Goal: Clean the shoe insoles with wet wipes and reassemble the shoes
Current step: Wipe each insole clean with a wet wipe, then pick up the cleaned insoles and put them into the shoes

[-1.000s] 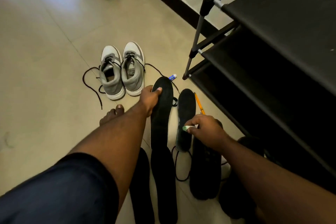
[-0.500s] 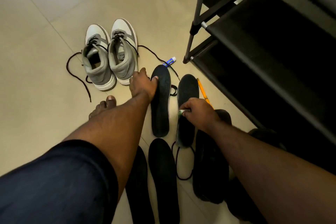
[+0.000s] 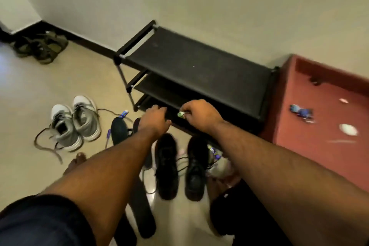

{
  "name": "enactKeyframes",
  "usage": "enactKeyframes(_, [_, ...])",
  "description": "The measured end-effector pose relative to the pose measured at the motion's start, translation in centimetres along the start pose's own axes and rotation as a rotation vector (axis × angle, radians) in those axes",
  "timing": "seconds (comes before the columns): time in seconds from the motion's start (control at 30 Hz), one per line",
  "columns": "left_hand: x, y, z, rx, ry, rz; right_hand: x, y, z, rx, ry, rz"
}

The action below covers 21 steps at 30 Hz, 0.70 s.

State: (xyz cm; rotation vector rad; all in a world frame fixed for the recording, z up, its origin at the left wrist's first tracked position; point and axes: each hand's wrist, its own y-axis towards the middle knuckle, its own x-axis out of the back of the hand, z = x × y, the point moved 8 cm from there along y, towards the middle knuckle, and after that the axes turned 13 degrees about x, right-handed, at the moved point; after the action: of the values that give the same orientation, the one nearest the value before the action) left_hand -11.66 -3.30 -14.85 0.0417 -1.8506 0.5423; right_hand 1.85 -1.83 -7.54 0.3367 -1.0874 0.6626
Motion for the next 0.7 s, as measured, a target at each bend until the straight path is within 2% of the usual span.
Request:
enactKeyframes(0.2, [5.5, -9.2, -17.8, -0.313, -0.019, -0.141, 13.7, -14.9, -4.5, -0.033, -0.048, -0.316])
enactKeyframes(0.33, [4.3, -15.4, -29.5, -0.523, -0.003, -0.145, 18.3, -25.9, -10.6, -0.159, -0.046, -0.446])
enactKeyframes(0.5, [-2.0, -23.2, -41.9, -0.733, 0.158, -0.018, 21.1, -38.0, -19.5, -0.417, 0.011, -0.546])
enactKeyframes(0.7, [-10.2, -29.5, -50.6, -0.735, 0.341, 0.268, 23.7, -48.1, -28.1, -0.734, 0.034, -0.794])
